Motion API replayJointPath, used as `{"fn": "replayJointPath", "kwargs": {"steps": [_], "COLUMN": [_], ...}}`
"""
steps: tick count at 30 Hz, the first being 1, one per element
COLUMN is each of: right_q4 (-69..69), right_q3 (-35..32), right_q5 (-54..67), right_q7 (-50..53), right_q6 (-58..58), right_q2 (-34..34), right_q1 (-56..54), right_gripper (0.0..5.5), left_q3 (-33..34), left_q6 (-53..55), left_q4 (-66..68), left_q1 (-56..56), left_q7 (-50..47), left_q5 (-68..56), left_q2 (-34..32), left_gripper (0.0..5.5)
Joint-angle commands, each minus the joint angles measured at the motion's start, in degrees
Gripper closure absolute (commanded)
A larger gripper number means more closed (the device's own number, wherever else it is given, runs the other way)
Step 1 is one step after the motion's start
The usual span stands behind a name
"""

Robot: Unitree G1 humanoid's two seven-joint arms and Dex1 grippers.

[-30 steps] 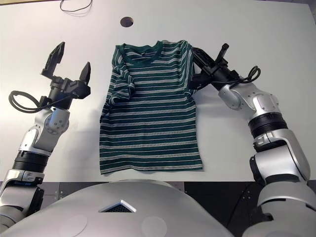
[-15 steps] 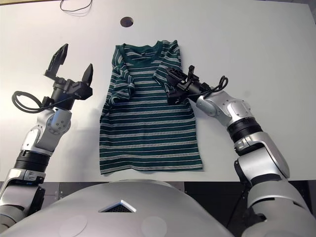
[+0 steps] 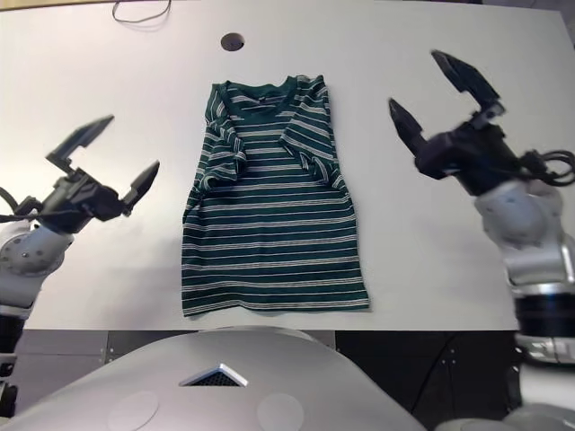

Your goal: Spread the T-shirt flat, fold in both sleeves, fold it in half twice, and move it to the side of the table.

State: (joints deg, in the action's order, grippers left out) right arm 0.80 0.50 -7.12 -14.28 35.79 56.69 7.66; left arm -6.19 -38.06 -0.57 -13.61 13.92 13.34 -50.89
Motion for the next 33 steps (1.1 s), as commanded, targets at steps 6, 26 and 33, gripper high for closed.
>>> {"fn": "replayJointPath", "kwargs": {"steps": [6,26,33], "right_q4": [-2.77,10.03,7.94], "right_q3": [4.18,15.70,19.58], "right_q5": [-28.80,-25.51,-25.40], "right_q7": [-6.24,-22.63,-23.65], "right_q6": [9.97,12.80,14.27], "right_q2": [12.26,13.48,12.00], "right_q1": [22.92,18.00,12.91], "right_gripper": [2.28,2.28,3.11], "left_q3": [-7.12,-15.60,-17.78], "left_q6": [0.50,-1.48,-3.46], "left_q4": [-6.84,-7.30,-5.00], "left_q1": [-11.57,-4.90,-3.83], "left_q7": [25.03,35.66,36.21], "left_q5": [0.18,0.01,-0.66], "left_q2": [-15.63,-10.33,-9.20], "left_gripper": [1.18,1.18,2.26]}}
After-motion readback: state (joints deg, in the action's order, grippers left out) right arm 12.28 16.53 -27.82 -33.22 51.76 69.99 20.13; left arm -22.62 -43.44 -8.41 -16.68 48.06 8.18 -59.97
